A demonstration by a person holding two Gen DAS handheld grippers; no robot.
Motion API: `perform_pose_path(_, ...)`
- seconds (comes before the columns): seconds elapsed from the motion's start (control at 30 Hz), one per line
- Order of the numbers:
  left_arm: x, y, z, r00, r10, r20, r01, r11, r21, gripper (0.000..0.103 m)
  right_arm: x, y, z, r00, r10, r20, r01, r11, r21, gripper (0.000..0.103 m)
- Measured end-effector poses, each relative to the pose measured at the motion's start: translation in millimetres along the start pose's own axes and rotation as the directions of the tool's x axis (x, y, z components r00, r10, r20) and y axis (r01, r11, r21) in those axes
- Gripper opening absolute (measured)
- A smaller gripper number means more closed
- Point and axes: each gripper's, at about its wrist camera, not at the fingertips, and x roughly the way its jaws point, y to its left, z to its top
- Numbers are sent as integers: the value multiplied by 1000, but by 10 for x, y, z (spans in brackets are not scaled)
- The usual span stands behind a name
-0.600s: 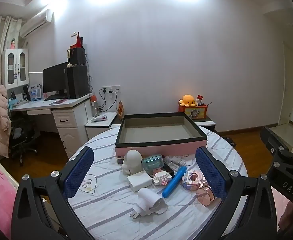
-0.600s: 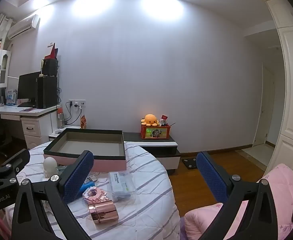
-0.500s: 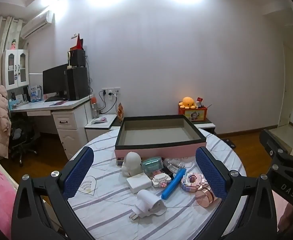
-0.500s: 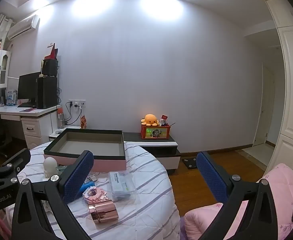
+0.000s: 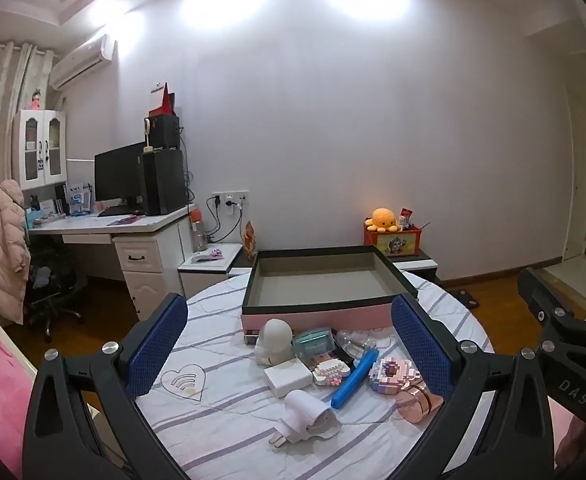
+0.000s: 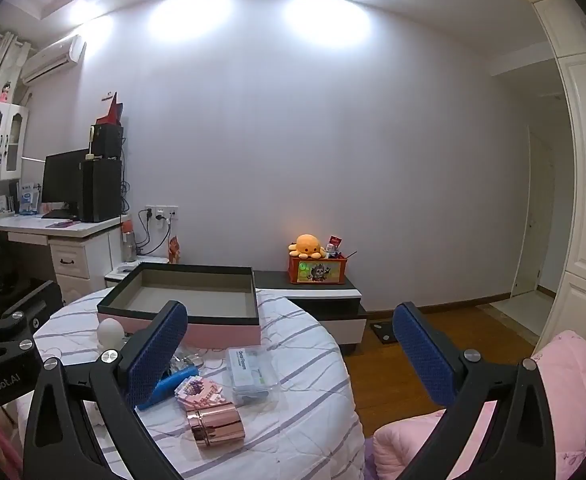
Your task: Organize rigid objects
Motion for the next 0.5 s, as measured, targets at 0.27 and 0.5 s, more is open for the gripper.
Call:
perform_pose_path(0.27,-26,41,4,1000,-6,6,6,1000,-24,103,1,-18,19,1000,22,-3,-22,1000,14,103)
perform_pose_path(0.5,-44,25,-1,1000,-6,14,7,1000,-14,103,-1,-18,-6,999,32,-12,-31,999,19,103)
